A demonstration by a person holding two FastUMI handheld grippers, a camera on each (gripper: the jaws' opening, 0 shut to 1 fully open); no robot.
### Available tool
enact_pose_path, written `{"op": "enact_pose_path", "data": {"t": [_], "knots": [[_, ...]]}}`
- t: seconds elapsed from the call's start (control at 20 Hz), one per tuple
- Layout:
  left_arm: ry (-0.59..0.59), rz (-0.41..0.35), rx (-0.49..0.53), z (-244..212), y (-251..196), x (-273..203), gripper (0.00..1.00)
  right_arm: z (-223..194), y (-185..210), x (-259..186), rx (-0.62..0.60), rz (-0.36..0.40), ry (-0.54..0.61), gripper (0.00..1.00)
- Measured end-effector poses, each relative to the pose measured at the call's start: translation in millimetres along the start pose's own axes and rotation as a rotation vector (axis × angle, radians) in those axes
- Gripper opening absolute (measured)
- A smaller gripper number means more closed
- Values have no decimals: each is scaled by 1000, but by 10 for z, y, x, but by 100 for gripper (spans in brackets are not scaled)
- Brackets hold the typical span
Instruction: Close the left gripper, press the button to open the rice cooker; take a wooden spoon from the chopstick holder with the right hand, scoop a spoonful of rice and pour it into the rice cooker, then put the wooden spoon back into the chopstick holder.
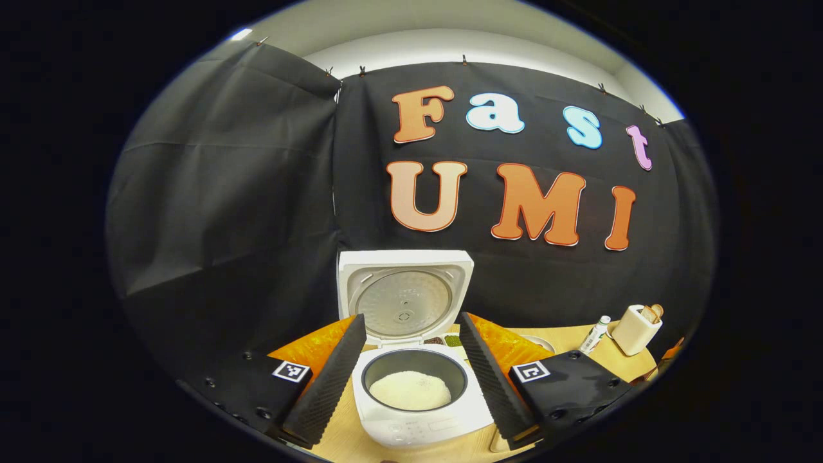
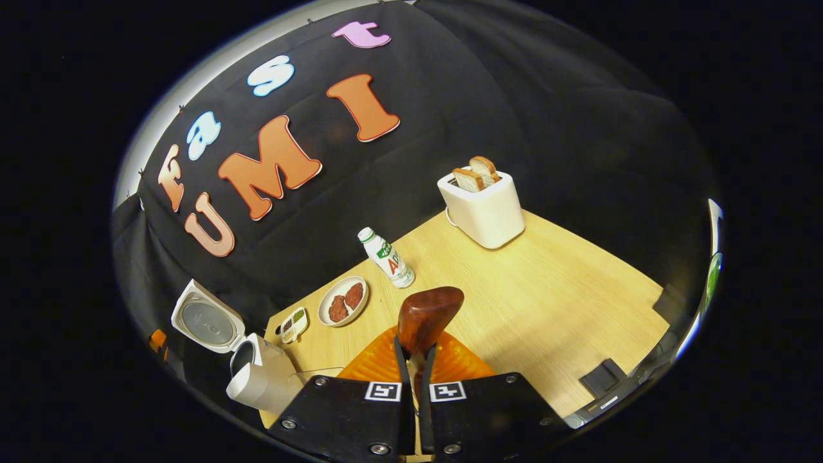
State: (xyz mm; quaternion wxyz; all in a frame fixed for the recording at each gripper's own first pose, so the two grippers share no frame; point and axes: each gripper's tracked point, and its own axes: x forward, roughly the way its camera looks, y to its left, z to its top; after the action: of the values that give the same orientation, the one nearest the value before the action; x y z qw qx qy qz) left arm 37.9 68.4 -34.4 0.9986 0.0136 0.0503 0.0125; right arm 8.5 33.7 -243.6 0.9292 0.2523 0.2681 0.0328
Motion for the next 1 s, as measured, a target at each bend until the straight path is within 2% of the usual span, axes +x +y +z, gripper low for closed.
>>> {"op": "enact_pose_path", "data": {"t": [0.3, 0.45, 0.6, 0.7, 0.75, 0.8, 0.85, 0.9, 0.95, 1.0], "knots": [[17, 12, 27, -13, -46, 3, 99, -339, -30, 188, -29, -20, 37, 2], [26, 18, 27, -34, -39, -11, 99, -338, -36, 272, -32, -17, 22, 11], [30, 17, 23, -32, -61, -14, 99, -540, -125, 345, -56, -43, 86, 17], [27, 21, 28, -19, -68, -19, 99, -582, -110, 366, -70, -48, 89, 22], [27, 21, 30, -13, -79, -15, 98, -574, -120, 314, -80, -54, 85, 33], [27, 20, 29, -16, -100, -18, 99, -564, -160, 326, -92, -67, 85, 37], [28, 19, 27, -14, -112, -9, 99, -537, -216, 294, -101, -76, 87, 53], [29, 17, 25, -9, -122, -12, 99, -522, -238, 282, -109, -91, 87, 63], [29, 15, 20, -2, -143, -13, 99, -481, -249, 251, -112, -98, 85, 84], [33, 6, 13, 6, -170, -15, 99, -432, -256, 234, -114, -105, 76, 96]]}}
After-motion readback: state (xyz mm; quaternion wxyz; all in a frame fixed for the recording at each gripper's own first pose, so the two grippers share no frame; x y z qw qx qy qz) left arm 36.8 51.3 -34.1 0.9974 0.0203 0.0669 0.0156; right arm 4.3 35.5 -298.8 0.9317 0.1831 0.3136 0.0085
